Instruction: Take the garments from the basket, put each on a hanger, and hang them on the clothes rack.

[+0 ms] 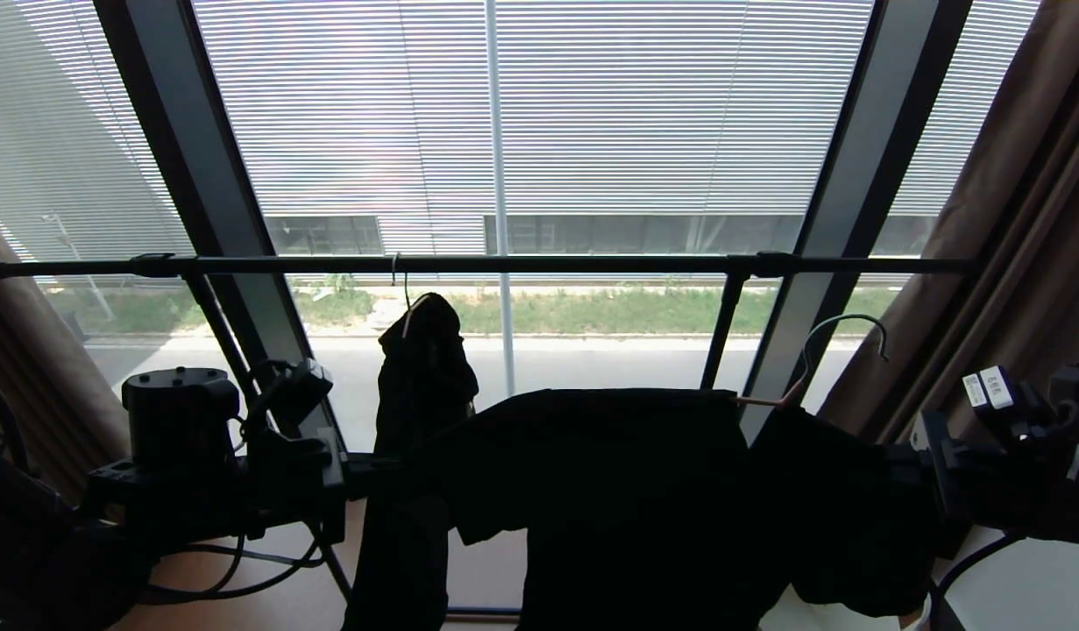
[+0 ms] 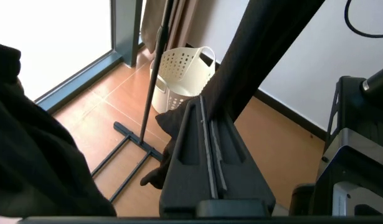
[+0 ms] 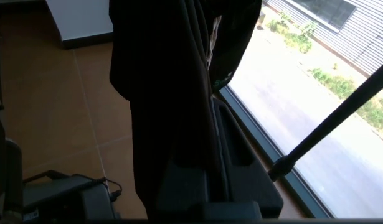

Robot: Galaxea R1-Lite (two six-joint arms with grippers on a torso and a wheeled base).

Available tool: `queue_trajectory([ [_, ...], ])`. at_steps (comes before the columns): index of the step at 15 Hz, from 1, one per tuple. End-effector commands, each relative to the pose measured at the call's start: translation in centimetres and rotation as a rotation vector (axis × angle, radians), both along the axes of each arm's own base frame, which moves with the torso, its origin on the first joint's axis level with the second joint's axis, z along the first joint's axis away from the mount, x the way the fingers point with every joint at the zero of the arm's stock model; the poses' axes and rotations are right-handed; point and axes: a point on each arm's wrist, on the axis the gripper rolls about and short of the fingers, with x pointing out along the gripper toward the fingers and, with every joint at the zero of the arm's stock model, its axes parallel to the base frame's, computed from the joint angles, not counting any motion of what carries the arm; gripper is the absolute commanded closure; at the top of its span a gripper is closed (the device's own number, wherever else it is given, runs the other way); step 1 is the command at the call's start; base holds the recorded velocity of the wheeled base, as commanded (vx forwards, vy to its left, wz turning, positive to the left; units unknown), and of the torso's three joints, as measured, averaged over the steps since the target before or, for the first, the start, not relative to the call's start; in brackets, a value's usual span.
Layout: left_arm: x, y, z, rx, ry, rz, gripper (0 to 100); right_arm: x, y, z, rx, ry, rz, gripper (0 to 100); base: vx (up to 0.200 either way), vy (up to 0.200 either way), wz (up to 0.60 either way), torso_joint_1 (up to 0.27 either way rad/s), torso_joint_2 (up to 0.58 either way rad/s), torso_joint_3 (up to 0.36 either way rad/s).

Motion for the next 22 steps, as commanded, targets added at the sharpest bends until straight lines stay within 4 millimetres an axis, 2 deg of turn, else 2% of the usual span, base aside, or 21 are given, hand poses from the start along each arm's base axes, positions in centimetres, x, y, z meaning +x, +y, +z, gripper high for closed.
queue_trajectory([
  [1,-0.9,0.8,-0.4,0.002,0.013,0.025,100,0.2,-0.1,-0.1,0.001,0.004,-0.001,100,0.000,0.000,0.00,0.000,0.00,0.000],
  [6,-1.6,2.1,0.0,-0.001,0.003,0.069,100,0.7,-0.9,-0.4,0.007,0.011,-0.026,100,0.000,0.000,0.00,0.000,0.00,0.000],
  [13,-2.8,2.9,-0.3,0.001,0.025,0.096,100,1.0,-1.8,-0.2,0.017,0.005,-0.039,100,0.000,0.000,0.00,0.000,0.00,0.000],
  [22,-3.1,2.9,-0.5,0.002,0.039,0.094,100,0.9,-2.3,-0.1,0.041,0.013,-0.038,100,0.000,0.000,0.00,0.000,0.00,0.000],
])
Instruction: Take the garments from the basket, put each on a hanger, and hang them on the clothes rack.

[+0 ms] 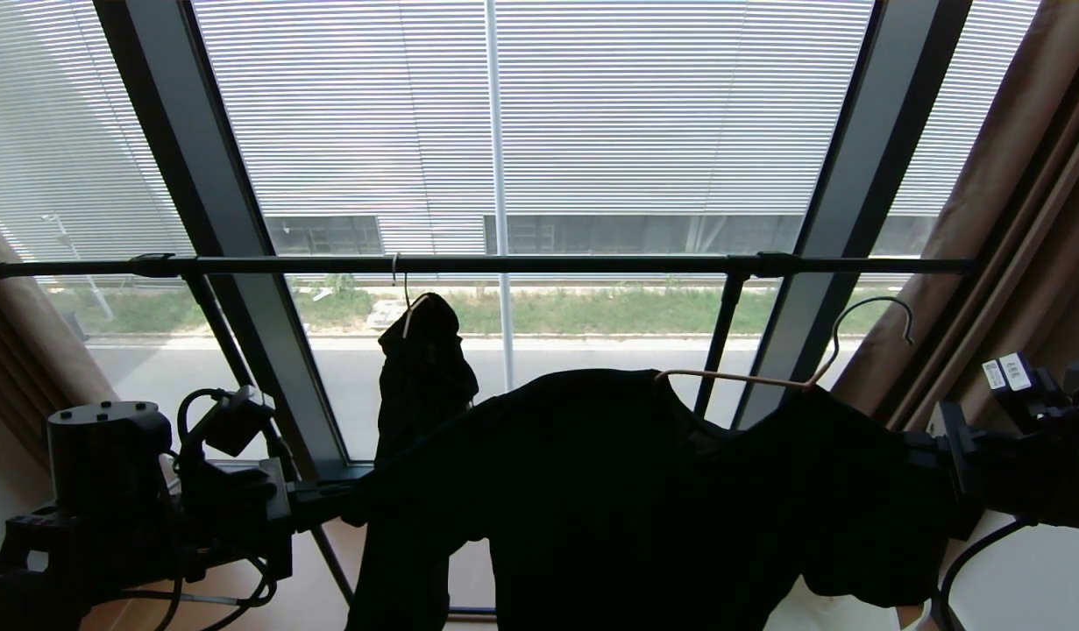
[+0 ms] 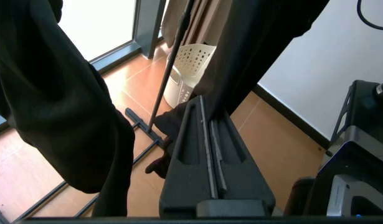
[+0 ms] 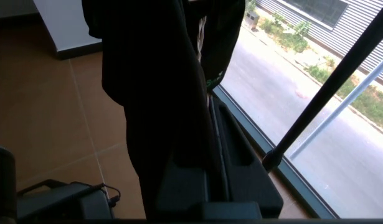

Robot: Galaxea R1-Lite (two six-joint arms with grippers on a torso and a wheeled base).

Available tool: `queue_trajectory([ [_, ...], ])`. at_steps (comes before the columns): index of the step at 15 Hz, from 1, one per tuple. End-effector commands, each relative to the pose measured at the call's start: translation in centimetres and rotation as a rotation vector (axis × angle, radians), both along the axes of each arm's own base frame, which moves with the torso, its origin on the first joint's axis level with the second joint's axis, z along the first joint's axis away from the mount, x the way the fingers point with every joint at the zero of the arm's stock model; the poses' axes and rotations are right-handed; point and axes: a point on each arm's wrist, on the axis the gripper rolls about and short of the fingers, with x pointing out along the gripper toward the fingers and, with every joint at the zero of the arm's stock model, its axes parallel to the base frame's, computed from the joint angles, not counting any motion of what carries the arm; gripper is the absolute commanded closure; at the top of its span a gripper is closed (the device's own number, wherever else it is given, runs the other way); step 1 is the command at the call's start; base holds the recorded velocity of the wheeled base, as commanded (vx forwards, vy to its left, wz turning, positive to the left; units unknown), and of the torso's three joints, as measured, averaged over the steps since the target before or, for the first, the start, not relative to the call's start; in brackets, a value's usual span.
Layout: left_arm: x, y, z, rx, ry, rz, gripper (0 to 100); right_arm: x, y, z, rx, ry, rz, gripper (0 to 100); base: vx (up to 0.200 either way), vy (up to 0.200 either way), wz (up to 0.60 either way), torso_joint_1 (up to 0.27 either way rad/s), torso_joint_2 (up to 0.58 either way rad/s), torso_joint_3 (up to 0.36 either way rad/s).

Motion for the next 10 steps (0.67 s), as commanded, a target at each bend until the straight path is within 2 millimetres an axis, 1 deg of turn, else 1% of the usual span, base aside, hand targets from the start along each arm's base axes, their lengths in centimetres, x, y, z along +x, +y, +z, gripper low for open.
queue_trajectory([
  [1,0.0,-0.1,0.0,0.000,-0.002,-0.005,100,0.0,0.0,-0.1,0.001,0.003,0.000,100,0.000,0.000,0.00,0.000,0.00,0.000],
  [4,0.1,-0.1,0.1,0.001,-0.009,-0.006,100,0.1,0.0,-0.2,0.001,0.006,0.000,100,0.000,0.000,0.00,0.000,0.00,0.000],
  [5,0.0,-0.1,0.1,0.001,-0.004,-0.003,0,0.1,0.0,-0.3,0.003,0.012,0.000,100,0.000,0.000,0.00,0.000,0.00,0.000],
  [7,-0.2,0.1,0.1,0.000,-0.005,0.002,0,0.2,-0.1,-0.3,0.003,0.012,0.000,100,0.000,0.000,0.00,0.000,0.00,0.000],
  [8,-0.5,0.1,0.5,-0.005,-0.019,0.002,0,0.2,-0.1,-0.4,0.001,0.013,-0.001,100,0.000,0.000,0.00,0.000,0.00,0.000],
  [10,-0.4,0.1,1.9,-0.026,-0.058,0.008,0,0.1,0.1,-0.4,-0.002,0.015,-0.002,100,0.000,0.000,0.00,0.000,0.00,0.000],
])
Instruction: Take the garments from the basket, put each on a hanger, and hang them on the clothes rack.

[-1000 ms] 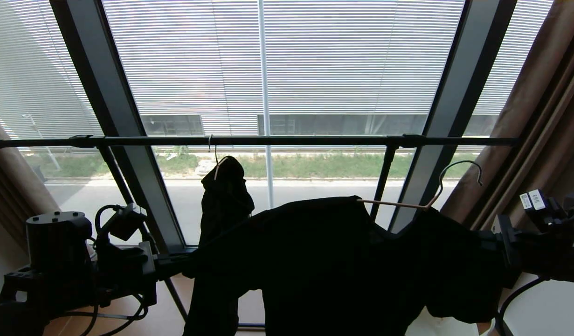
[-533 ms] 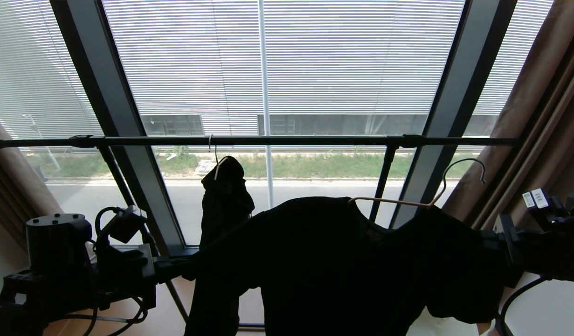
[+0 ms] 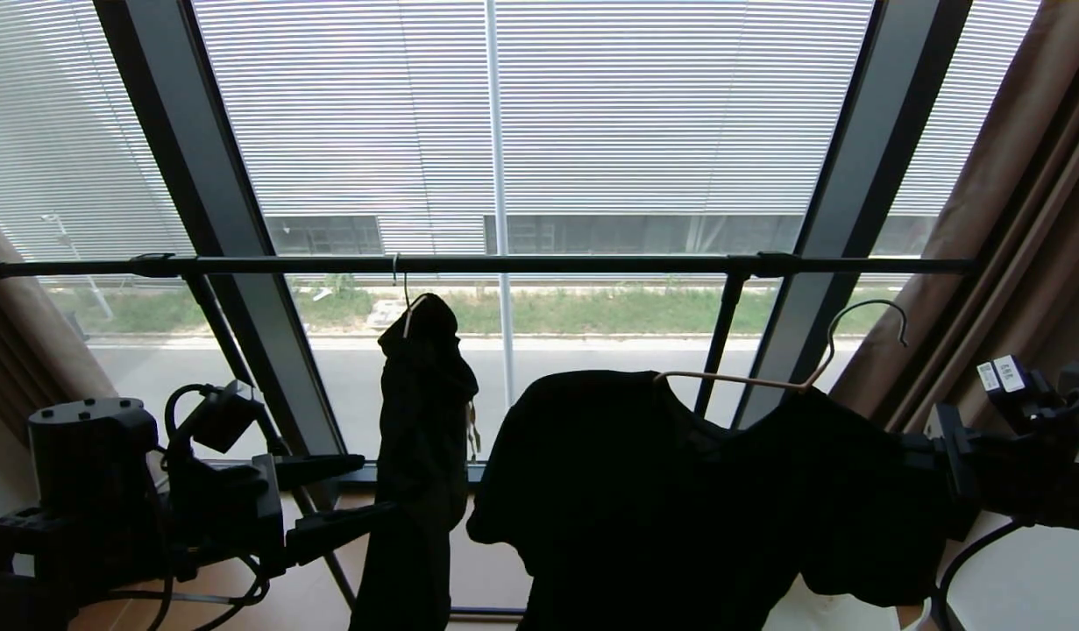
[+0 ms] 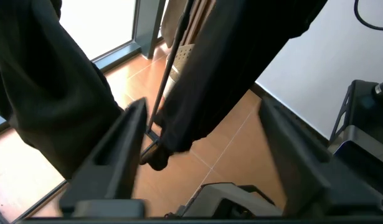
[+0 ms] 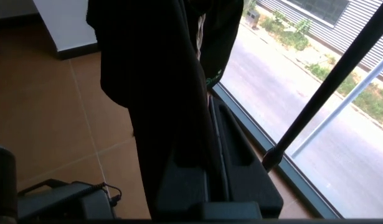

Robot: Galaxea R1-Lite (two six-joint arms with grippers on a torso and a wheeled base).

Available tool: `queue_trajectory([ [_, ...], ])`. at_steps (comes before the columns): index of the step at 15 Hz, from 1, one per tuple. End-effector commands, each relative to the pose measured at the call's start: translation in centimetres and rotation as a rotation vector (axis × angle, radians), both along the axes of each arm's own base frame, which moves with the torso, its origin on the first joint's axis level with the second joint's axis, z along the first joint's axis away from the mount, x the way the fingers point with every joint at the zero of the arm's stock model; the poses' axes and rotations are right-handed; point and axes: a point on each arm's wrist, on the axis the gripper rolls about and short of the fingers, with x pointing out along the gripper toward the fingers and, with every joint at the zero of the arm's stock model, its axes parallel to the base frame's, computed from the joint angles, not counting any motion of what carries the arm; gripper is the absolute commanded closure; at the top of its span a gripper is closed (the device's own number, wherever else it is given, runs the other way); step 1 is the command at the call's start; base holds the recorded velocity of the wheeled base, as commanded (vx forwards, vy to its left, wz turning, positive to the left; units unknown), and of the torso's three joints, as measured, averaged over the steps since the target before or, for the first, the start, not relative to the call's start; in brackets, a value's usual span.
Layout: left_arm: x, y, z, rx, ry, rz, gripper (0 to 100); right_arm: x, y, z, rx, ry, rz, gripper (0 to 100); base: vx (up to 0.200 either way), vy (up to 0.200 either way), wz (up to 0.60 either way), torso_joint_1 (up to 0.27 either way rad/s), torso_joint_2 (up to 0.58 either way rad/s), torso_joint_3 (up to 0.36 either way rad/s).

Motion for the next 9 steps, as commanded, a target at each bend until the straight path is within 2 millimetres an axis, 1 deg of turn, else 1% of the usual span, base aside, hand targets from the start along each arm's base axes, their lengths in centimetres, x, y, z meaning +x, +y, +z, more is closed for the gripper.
queue_trajectory([
  [1,0.3,-0.2,2.1,-0.031,-0.053,0.009,0,-0.1,0.4,-0.1,-0.002,0.006,0.012,100,0.000,0.000,0.00,0.000,0.00,0.000],
  [3,0.7,-1.1,4.1,-0.090,-0.033,-0.006,0,0.0,1.5,-0.4,-0.011,0.021,0.039,100,0.000,0.000,0.00,0.000,0.00,0.000],
  [5,0.6,-2.6,6.3,-0.086,0.017,-0.063,0,-0.1,3.7,-1.1,-0.031,0.051,0.092,100,0.000,0.000,0.00,0.000,0.00,0.000],
  [6,0.8,-3.3,7.8,-0.076,0.039,-0.092,0,-0.1,4.2,-1.2,-0.034,0.056,0.114,100,0.000,0.000,0.00,0.000,0.00,0.000],
  [8,1.3,-4.2,10.1,-0.028,0.052,-0.139,0,0.1,4.9,-1.2,-0.036,0.047,0.144,100,0.000,0.000,0.00,0.000,0.00,0.000],
  [9,1.3,-4.2,10.3,-0.022,0.052,-0.143,0,0.1,5.0,-1.2,-0.036,0.047,0.147,100,0.000,0.000,0.00,0.000,0.00,0.000],
])
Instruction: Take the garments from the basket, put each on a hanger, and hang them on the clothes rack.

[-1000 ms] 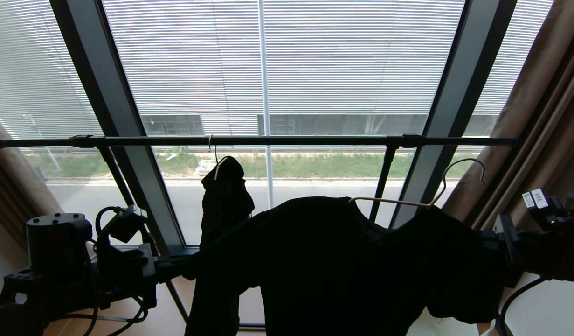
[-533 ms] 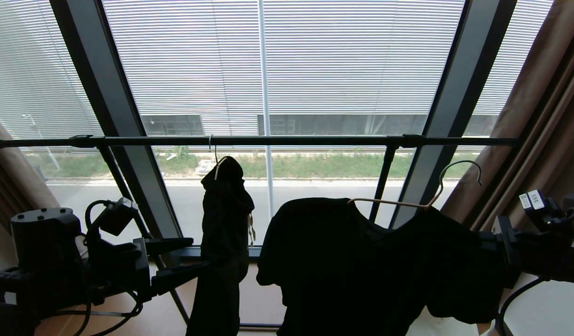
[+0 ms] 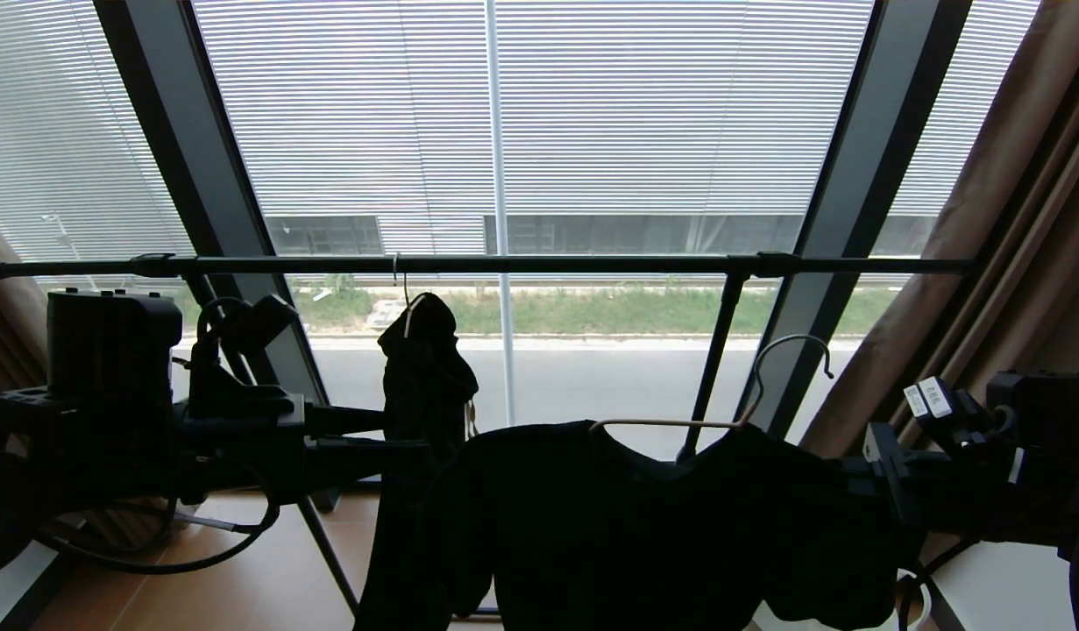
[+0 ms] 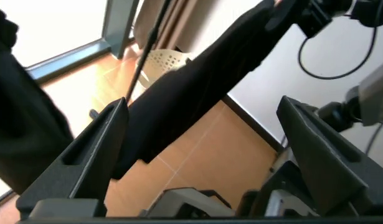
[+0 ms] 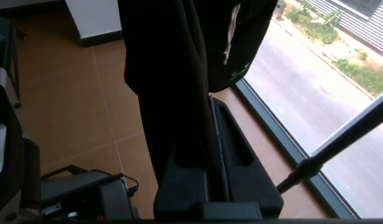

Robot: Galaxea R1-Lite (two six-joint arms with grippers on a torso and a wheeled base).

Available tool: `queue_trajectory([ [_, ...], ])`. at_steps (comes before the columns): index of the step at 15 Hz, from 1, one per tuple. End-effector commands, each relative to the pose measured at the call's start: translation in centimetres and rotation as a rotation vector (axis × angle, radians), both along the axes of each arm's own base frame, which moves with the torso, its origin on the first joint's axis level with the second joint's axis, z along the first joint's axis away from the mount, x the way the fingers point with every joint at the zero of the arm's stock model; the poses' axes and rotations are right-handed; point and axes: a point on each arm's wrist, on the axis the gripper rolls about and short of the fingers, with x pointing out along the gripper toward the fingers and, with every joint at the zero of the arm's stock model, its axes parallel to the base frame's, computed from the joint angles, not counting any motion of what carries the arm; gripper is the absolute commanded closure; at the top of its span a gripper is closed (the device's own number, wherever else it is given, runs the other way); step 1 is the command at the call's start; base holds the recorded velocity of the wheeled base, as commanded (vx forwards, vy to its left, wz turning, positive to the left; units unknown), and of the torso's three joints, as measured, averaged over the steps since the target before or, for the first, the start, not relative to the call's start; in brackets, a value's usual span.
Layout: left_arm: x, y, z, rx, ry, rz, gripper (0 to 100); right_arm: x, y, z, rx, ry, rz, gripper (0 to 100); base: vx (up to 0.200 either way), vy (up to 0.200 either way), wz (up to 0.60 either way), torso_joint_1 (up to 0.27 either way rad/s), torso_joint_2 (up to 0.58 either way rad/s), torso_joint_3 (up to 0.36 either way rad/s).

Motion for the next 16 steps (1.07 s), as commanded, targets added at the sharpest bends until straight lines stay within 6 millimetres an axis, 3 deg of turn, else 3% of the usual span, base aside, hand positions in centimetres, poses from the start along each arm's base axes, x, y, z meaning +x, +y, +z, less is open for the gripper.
queue_trajectory([
  [1,0.0,-1.4,4.4,0.057,-0.108,-0.074,0,0.7,1.4,-0.1,-0.002,-0.008,0.056,100,0.000,0.000,0.00,0.000,0.00,0.000],
  [3,-0.6,-3.2,4.4,0.168,-0.157,-0.101,0,0.8,2.2,-0.2,-0.002,-0.010,0.090,100,0.000,0.000,0.00,0.000,0.00,0.000],
  [7,-1.5,-5.9,3.7,0.233,-0.287,-0.249,0,0.5,3.7,-0.4,-0.003,-0.005,0.147,100,0.000,0.000,0.00,0.000,0.00,0.000],
  [16,0.1,-10.4,-1.0,0.290,-0.350,-0.440,0,0.7,3.9,-0.1,-0.006,-0.016,0.148,100,0.000,0.000,0.00,0.000,0.00,0.000],
])
